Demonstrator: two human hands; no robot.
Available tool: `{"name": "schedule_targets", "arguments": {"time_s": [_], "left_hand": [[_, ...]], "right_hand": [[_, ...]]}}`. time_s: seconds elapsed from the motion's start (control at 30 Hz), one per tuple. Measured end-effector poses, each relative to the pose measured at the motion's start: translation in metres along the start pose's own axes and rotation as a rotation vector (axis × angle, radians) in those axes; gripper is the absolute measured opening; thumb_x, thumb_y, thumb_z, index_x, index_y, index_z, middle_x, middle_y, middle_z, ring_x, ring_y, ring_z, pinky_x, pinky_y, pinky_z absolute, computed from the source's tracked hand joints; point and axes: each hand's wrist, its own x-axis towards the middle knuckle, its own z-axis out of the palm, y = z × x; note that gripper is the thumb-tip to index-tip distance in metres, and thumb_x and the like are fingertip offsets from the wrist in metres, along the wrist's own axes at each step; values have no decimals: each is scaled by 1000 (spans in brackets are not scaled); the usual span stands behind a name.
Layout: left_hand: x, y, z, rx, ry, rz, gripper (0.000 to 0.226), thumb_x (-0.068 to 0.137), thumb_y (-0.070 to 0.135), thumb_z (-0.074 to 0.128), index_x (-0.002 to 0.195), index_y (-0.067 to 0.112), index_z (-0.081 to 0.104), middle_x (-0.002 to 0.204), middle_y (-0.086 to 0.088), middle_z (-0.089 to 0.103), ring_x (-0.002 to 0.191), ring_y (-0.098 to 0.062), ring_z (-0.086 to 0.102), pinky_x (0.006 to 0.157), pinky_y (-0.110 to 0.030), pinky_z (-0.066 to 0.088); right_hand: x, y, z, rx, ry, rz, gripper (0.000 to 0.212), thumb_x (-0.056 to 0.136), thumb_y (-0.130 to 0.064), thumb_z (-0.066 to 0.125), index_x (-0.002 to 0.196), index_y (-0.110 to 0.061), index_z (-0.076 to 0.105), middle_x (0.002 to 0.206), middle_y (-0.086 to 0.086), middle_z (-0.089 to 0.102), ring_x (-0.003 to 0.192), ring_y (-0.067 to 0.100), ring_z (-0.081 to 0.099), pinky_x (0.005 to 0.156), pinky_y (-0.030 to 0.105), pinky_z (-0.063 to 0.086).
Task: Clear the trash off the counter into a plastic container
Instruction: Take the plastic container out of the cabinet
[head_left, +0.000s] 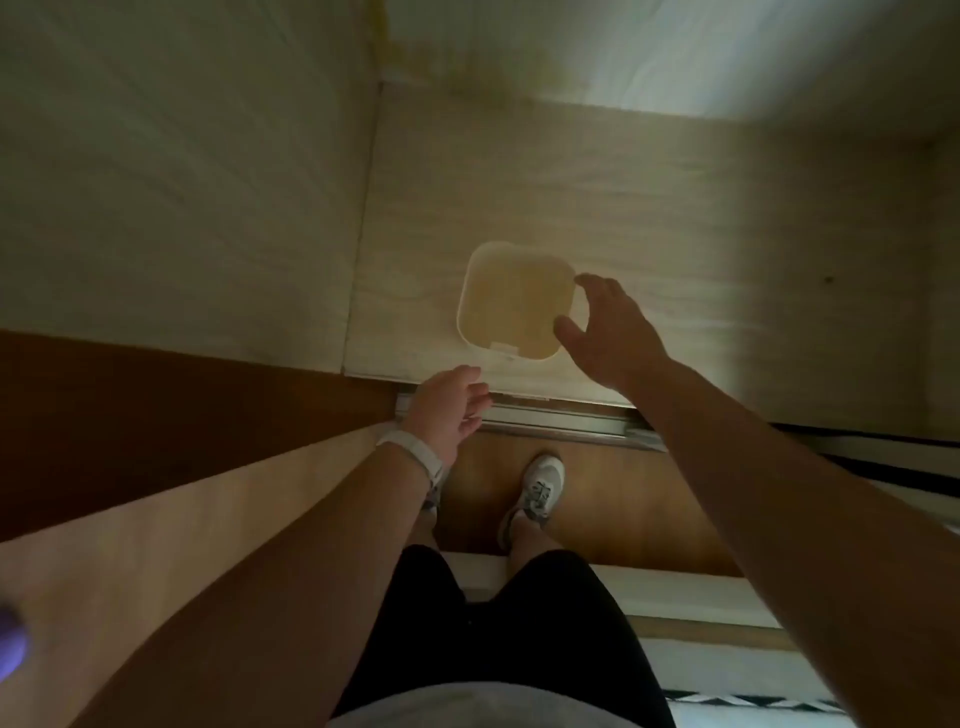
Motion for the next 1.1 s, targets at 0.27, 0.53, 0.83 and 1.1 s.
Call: {"name": "schedule_targets", "arguments": {"time_s": [0.27, 0.53, 0.83, 1.1], "left_hand": [[27, 5, 17, -276, -73, -108, 30, 101, 33, 56, 121, 10, 57, 111, -5, 67, 100, -16, 64, 99, -38, 45], [33, 12, 30, -391, -97, -58, 42, 101, 30, 56, 138, 10, 58, 134, -8, 64, 109, -17, 63, 92, -35, 45], [17, 25, 18, -132, -16, 25, 31, 97, 31, 64, 122, 12, 64, 119, -5, 68, 112, -16, 64, 84, -31, 47], [-27, 53, 15, -4, -42, 202, 4, 95, 19, 66, 97, 17, 64, 95, 1, 68, 98, -14, 64, 87, -31, 47]], "right_hand": [[44, -5, 18, 117, 92, -44, 65, 89, -29, 59, 147, -10, 36, 147, 12, 40, 128, 32, 45, 96, 38, 41], [60, -7, 25, 165, 35, -10, 66, 91, -30, 58, 149, -14, 33, 146, 11, 42, 127, 29, 47, 98, 37, 41], [31, -10, 9, 305, 66, 113, 54, 91, -26, 58, 142, -13, 44, 135, 10, 51, 120, 24, 49, 89, 24, 33], [-23, -23, -37, 415, 135, 178, 50, 87, -22, 62, 135, -17, 48, 129, 3, 55, 115, 20, 53, 94, 31, 43]]}}
